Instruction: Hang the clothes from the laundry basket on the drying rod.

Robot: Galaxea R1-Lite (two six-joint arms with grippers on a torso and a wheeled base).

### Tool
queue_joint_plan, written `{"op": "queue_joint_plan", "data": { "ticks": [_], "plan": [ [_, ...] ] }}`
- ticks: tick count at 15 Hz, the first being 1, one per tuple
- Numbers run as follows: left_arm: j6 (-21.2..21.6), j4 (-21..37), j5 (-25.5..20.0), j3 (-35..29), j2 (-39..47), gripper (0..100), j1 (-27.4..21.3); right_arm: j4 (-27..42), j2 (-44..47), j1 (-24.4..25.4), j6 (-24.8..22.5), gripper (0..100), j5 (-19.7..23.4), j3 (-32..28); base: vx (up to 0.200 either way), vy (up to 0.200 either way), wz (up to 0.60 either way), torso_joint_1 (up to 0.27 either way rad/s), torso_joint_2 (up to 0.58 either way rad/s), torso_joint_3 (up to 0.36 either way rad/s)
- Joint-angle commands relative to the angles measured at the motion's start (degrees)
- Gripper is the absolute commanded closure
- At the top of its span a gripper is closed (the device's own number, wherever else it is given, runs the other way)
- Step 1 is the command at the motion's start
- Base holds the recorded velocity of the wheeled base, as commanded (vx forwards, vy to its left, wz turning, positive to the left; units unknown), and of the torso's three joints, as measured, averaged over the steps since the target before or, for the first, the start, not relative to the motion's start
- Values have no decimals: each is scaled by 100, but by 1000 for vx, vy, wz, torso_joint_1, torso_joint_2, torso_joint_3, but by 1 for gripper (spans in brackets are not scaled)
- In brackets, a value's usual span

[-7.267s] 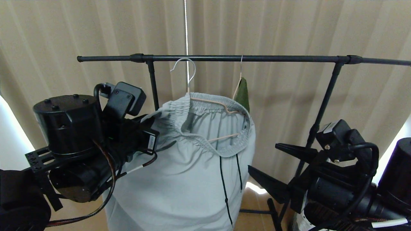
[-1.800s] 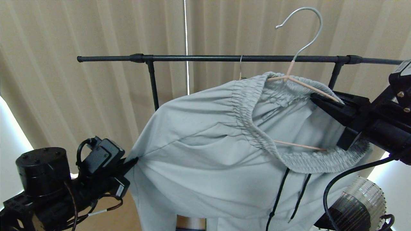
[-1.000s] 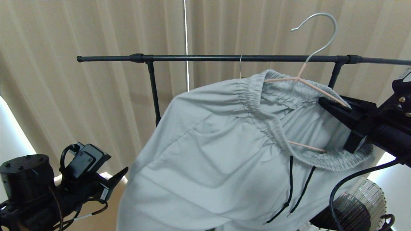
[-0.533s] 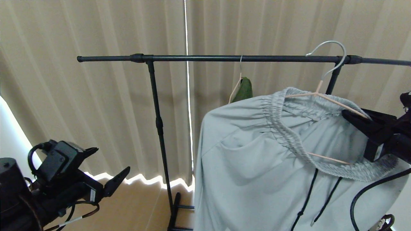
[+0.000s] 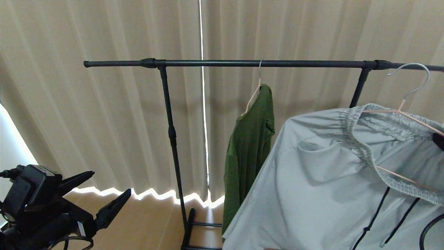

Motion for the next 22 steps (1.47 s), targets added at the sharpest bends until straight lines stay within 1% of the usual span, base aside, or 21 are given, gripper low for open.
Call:
{"op": "queue_joint_plan", "data": {
  "ticks": [1, 2, 4, 5, 6, 7, 9, 12, 17, 22],
  "plan": [
    [-1, -40, -1, 16, -21, 0, 1, -12, -110, -97, -12, 100, -241, 121, 0, 0, 0, 0, 0, 0],
    [-10, -57, 7, 16, -83, 0, 44, -12, -101, -97, -3, 100, -382, 148, 0, 0, 0, 0, 0, 0],
    [-1, -136, 7, 7, -320, 0, 387, -20, -92, -97, -3, 100, -549, 218, 0, 0, 0, 0, 0, 0],
    [7, -136, 7, 7, -337, 0, 458, -20, -92, -97, -3, 100, -584, 288, 0, 0, 0, 0, 0, 0],
    [7, -154, 7, -46, -399, 0, 537, -64, -57, -97, -12, 100, -628, 605, 0, 0, 0, 0, 0, 0],
    [-1, -145, 7, -63, -513, 0, 563, -73, -48, -97, -12, 100, -628, 763, 0, 0, 0, 0, 0, 0],
    [-1, -127, 7, -37, -821, 0, 686, -91, -66, -97, -56, 100, -619, 745, 0, 0, 0, 0, 0, 0],
    [7, -110, 7, -72, -988, 0, 704, -91, -101, -97, -153, 100, -619, 745, 0, 0, 0, 0, 0, 0],
    [-10, -75, 16, -142, -882, 0, 686, -91, -215, -97, -118, 100, -619, 745, 0, 0, 0, 0, 0, 0],
    [-19, -75, 16, -160, -882, 0, 686, -91, -277, -97, -118, 100, -584, 763, 200, 0, 0, -3, 2, 4]
  ]
}}
